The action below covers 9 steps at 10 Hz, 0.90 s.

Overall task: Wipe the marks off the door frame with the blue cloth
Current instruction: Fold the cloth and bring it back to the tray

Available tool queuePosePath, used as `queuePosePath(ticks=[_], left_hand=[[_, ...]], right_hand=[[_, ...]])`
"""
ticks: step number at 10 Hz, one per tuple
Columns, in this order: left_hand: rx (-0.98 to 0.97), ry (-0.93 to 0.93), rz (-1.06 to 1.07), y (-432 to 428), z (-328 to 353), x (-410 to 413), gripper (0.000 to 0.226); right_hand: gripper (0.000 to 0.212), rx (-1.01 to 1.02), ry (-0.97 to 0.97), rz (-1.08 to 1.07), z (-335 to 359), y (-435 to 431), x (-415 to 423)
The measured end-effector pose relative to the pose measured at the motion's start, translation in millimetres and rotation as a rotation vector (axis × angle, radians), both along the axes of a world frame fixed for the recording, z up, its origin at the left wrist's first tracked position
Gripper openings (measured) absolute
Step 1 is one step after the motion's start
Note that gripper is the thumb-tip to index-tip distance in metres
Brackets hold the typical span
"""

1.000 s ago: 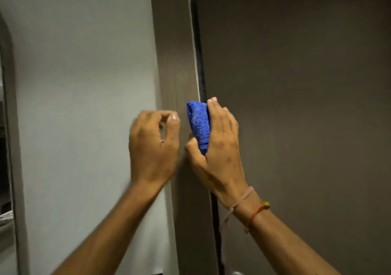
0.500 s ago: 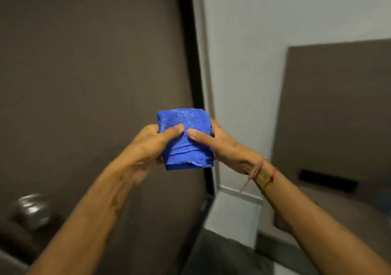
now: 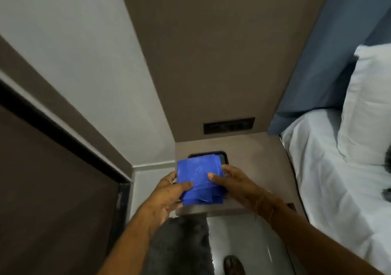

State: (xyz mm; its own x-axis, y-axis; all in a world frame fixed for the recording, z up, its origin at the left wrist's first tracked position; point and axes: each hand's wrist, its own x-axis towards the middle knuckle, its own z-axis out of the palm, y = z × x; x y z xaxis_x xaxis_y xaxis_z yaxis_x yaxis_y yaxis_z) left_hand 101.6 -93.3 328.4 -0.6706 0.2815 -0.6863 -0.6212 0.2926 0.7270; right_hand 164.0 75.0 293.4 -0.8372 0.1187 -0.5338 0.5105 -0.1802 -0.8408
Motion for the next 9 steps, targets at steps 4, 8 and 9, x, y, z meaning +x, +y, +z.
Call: queuePosePath(ticks=[4,8,9], left_hand=[[-0.311,0.121,-0.075,90.7,-300.7,-101.7,0.015],[-0.663,0.516,-0.178,98.3,-381.7,-105.2,0.031],[-0.713,0.522,-0.232,97.2,-373.1,-103.9,0.037]], right_hand=[[0.045,0.503,-0.267,-0.064,-271.6,63.3,-113.1],[0.038,0.856,-0.3,0.12,-346.2,58.8,-123.2],[0.045,0.849,-0.362,0.169,-336.3,54.2,-127.3]])
